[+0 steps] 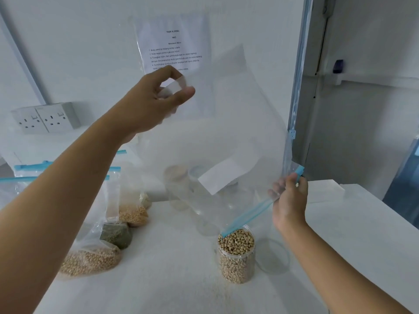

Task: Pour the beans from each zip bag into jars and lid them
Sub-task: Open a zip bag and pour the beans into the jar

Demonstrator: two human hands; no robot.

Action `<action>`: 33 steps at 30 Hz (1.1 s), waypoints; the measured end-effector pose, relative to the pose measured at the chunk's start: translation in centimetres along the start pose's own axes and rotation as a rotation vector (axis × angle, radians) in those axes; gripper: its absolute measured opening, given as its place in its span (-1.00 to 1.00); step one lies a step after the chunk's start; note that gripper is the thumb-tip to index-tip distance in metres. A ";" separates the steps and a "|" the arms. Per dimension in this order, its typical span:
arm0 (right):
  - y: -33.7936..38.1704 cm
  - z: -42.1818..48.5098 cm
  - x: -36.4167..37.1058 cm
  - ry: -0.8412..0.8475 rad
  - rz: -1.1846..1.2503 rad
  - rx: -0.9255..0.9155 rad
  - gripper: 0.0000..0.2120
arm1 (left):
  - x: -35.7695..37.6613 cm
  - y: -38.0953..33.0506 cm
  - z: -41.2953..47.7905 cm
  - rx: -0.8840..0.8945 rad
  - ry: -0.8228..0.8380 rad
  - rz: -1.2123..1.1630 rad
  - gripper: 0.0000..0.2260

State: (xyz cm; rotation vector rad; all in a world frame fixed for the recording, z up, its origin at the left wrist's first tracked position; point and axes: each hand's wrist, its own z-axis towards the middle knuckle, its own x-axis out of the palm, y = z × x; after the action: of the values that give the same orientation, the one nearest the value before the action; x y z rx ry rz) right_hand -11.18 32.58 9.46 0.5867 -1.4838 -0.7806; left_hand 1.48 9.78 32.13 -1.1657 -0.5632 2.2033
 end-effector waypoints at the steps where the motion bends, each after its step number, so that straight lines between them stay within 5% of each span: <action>1: 0.2 0.2 0.0 0.011 -0.008 -0.011 -0.77 | -0.4 0.4 -0.1 -0.003 -0.005 0.039 -0.71; 6: 1.1 1.1 0.3 0.072 -0.066 -0.048 -0.76 | -2.2 3.2 -1.7 -0.038 -0.058 0.172 -0.53; 13: 1.2 0.9 1.4 0.133 -0.125 -0.053 -0.77 | -3.0 10.1 -7.2 -0.449 0.052 -0.320 -0.28; 18: 0.4 0.6 1.6 0.180 -0.219 -0.080 -0.77 | -0.8 11.9 -11.2 -0.618 0.184 -0.263 -0.37; 22: 0.2 0.8 1.7 0.212 -0.214 -0.064 -0.78 | 0.0 11.0 -12.2 -0.501 0.355 -0.015 -0.13; 24: 0.3 1.1 1.8 0.219 -0.187 0.001 -0.80 | -0.1 10.4 -11.9 -0.399 0.294 0.052 -0.07; 30: -0.9 2.0 0.2 0.098 -0.126 0.228 -0.89 | 0.0 7.4 -9.3 -0.244 -0.113 -0.254 -0.33; 33: -1.4 2.2 0.0 0.056 -0.058 0.261 -0.92 | 0.9 5.0 -7.8 -0.135 -0.120 -0.247 -0.61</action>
State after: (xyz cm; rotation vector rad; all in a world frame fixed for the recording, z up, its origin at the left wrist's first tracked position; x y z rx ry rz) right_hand -13.53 31.97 8.42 0.8449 -1.5339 -0.6136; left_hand 6.18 7.39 24.39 -0.9759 -0.8699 2.0569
